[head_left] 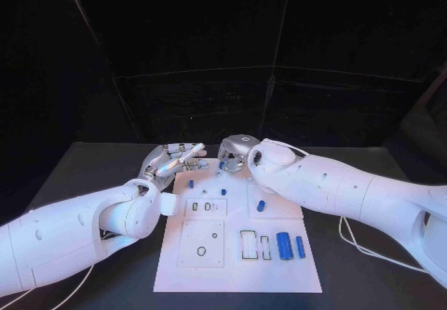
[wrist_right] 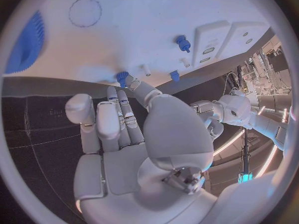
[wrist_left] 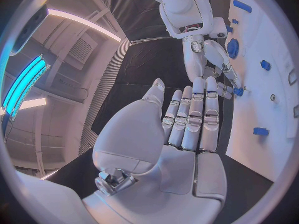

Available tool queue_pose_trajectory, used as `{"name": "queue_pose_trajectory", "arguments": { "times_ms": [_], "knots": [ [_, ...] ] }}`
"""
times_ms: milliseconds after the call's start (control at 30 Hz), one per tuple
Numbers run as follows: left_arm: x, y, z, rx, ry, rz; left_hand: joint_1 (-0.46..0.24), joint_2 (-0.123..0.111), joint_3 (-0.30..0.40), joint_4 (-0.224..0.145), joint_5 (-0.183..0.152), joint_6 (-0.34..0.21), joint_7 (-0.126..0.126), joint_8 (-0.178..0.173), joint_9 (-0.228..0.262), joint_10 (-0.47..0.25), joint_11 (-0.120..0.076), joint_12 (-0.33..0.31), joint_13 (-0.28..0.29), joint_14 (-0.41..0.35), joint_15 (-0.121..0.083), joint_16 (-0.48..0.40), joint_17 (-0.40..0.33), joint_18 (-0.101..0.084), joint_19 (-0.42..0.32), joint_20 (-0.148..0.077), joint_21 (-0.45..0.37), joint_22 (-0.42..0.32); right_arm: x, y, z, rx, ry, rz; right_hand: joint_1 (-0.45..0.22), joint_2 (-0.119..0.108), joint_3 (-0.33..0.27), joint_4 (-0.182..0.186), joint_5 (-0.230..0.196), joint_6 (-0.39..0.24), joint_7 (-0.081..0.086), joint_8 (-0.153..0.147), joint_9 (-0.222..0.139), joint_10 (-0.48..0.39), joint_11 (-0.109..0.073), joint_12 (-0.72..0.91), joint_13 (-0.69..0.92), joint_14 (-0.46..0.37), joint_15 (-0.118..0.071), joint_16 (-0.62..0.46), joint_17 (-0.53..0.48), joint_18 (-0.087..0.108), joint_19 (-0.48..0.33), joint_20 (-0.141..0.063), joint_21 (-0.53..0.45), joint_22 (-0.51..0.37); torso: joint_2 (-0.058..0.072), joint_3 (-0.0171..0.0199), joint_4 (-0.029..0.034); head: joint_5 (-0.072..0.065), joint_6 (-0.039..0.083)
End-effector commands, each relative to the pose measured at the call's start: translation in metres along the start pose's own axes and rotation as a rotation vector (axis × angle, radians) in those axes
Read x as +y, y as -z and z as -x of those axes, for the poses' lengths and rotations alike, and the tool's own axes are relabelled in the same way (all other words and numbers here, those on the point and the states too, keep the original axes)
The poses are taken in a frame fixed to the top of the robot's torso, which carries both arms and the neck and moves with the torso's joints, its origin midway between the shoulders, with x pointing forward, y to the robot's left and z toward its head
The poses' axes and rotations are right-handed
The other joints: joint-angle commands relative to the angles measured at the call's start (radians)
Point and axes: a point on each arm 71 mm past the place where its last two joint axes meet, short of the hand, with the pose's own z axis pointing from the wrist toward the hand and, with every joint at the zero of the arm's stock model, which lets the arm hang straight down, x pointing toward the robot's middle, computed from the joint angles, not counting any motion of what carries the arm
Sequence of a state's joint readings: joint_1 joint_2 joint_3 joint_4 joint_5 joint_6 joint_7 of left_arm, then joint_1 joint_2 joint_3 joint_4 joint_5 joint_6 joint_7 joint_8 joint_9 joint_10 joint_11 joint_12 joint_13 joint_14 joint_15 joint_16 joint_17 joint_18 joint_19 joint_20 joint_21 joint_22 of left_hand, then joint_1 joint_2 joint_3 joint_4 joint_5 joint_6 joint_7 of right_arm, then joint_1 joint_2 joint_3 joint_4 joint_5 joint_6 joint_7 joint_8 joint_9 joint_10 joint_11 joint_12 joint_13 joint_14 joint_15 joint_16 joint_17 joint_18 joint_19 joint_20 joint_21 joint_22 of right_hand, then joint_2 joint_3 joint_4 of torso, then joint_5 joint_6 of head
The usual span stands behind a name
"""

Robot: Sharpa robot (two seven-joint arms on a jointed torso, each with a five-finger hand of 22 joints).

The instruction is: Assemble the parts on the task board

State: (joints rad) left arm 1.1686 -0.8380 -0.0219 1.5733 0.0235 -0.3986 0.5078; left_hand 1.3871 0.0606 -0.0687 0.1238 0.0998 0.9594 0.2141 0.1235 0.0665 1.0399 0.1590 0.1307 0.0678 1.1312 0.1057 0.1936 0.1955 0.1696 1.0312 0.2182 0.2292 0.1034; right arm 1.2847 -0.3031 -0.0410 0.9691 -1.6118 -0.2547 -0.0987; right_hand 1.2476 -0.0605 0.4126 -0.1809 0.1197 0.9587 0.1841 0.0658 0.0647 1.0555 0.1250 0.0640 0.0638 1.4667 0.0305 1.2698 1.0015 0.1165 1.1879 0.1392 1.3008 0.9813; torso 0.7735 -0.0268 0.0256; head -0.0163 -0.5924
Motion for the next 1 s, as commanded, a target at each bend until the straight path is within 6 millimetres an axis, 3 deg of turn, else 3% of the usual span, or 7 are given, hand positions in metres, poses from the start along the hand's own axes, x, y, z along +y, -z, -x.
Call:
{"name": "queue_pose_trajectory", "arguments": {
  "times_ms": [33, 300, 433, 567, 633, 767, 1000],
  "knots": [
    [-0.002, -0.001, -0.001, 0.018, 0.003, -0.008, 0.004, 0.006, -0.001, -0.004, 0.002, -0.003, 0.006, -0.004, -0.001, 0.004, 0.005, -0.003, -0.001, 0.0, 0.006, -0.001, 0.001, 0.012, 0.004, 0.0, -0.006, -0.001, -0.002, 0.002, 0.003, -0.012, 0.004, 0.0, 0.001, -0.009, -0.009, 0.008, -0.005, -0.012, 0.0, -0.004, 0.0, -0.017, 0.0, 0.006, 0.0, 0.003, 0.009, -0.012, -0.02, 0.004, -0.018, -0.002, -0.012, -0.02, 0.0, 0.0001, -0.0002, 0.0, 0.001],
    [-0.003, 0.001, 0.005, 0.011, -0.001, -0.009, 0.004, 0.006, -0.001, -0.004, 0.002, -0.003, 0.006, -0.004, -0.001, 0.004, 0.005, -0.004, -0.001, -0.001, 0.006, -0.002, 0.001, 0.012, 0.004, 0.001, -0.007, -0.001, -0.035, 0.038, 0.014, -0.064, -0.089, -0.057, -0.021, -0.025, -0.047, 0.047, 0.012, 0.0, 0.007, 0.004, 0.004, 0.086, -0.011, 0.077, 0.022, 0.011, 0.0, 0.01, 0.008, -0.006, 0.022, -0.002, 0.014, 0.034, -0.003, 0.001, -0.0081, 0.002, 0.007],
    [-0.003, 0.002, 0.007, 0.008, -0.002, -0.009, 0.004, 0.006, -0.001, -0.004, 0.002, -0.003, 0.006, -0.004, -0.001, 0.004, 0.005, -0.004, -0.001, -0.001, 0.006, -0.002, 0.001, 0.012, 0.004, 0.001, -0.007, -0.001, -0.057, 0.06, 0.022, -0.056, -0.165, -0.124, -0.055, -0.081, -0.143, 0.094, 0.054, -0.019, -0.027, 0.003, 0.003, 0.265, -0.055, 0.215, 0.103, 0.027, -0.037, 0.053, 0.073, -0.019, 0.078, -0.029, 0.054, 0.11, -0.004, 0.003, -0.0157, 0.006, 0.009],
    [-0.003, 0.002, 0.009, 0.007, -0.003, -0.009, 0.004, 0.006, -0.001, -0.004, 0.002, -0.003, 0.006, -0.004, -0.001, 0.004, 0.005, -0.004, -0.001, -0.001, 0.006, -0.002, 0.001, 0.012, 0.004, 0.001, -0.007, -0.001, -0.079, 0.079, 0.024, -0.018, -0.228, -0.197, -0.044, -0.087, -0.28, 0.167, 0.084, -0.043, -0.036, 0.008, 0.005, 0.309, -0.068, 0.452, 0.314, 0.054, -0.049, 0.14, 0.224, -0.038, 0.136, -0.045, 0.098, 0.195, -0.005, 0.0055, -0.0209, 0.005, 0.013],
    [-0.003, 0.002, 0.009, 0.007, -0.003, -0.009, 0.004, 0.006, -0.001, -0.004, 0.002, -0.003, 0.006, -0.004, -0.001, 0.004, 0.005, -0.004, -0.001, -0.001, 0.006, -0.002, 0.001, 0.012, 0.004, 0.001, -0.007, -0.001, -0.088, 0.085, 0.024, 0.0, -0.242, -0.226, 0.033, -0.057, -0.439, 0.273, 0.098, -0.064, -0.026, 0.028, 0.009, 0.232, -0.061, 0.853, 0.736, 0.058, -0.034, 0.188, 0.301, -0.043, 0.155, -0.046, 0.115, 0.229, -0.004, 0.0063, -0.0225, 0.004, 0.014],
    [-0.003, 0.002, 0.009, 0.008, -0.002, -0.008, 0.004, 0.006, -0.001, -0.004, 0.002, -0.003, 0.006, -0.004, -0.001, 0.004, 0.005, -0.004, -0.001, -0.001, 0.006, -0.002, 0.001, 0.012, 0.004, 0.001, -0.007, -0.001, -0.102, 0.093, 0.023, 0.038, -0.252, -0.273, 0.097, -0.063, -0.5, 0.383, 0.116, -0.093, -0.007, 0.05, 0.008, 0.273, -0.045, 1.152, 1.065, 0.071, -0.026, 0.23, 0.386, -0.05, 0.173, -0.021, 0.131, 0.262, -0.004, 0.0067, -0.0214, -0.001, 0.013],
    [-0.002, 0.001, 0.009, 0.008, -0.002, -0.008, 0.004, 0.007, 0.0, -0.005, 0.002, -0.003, 0.005, -0.004, -0.001, 0.004, 0.005, -0.004, -0.001, -0.001, 0.006, -0.003, 0.002, 0.013, 0.004, 0.001, -0.007, -0.001, -0.109, 0.093, 0.018, 0.099, -0.249, -0.303, 0.147, -0.055, -0.512, 0.429, 0.12, -0.114, -0.005, 0.066, 0.006, 0.324, -0.034, 1.269, 1.207, 0.077, -0.015, 0.25, 0.432, -0.053, 0.185, -0.015, 0.142, 0.285, -0.003, 0.0065, -0.0189, -0.004, 0.01]
  ]
}}
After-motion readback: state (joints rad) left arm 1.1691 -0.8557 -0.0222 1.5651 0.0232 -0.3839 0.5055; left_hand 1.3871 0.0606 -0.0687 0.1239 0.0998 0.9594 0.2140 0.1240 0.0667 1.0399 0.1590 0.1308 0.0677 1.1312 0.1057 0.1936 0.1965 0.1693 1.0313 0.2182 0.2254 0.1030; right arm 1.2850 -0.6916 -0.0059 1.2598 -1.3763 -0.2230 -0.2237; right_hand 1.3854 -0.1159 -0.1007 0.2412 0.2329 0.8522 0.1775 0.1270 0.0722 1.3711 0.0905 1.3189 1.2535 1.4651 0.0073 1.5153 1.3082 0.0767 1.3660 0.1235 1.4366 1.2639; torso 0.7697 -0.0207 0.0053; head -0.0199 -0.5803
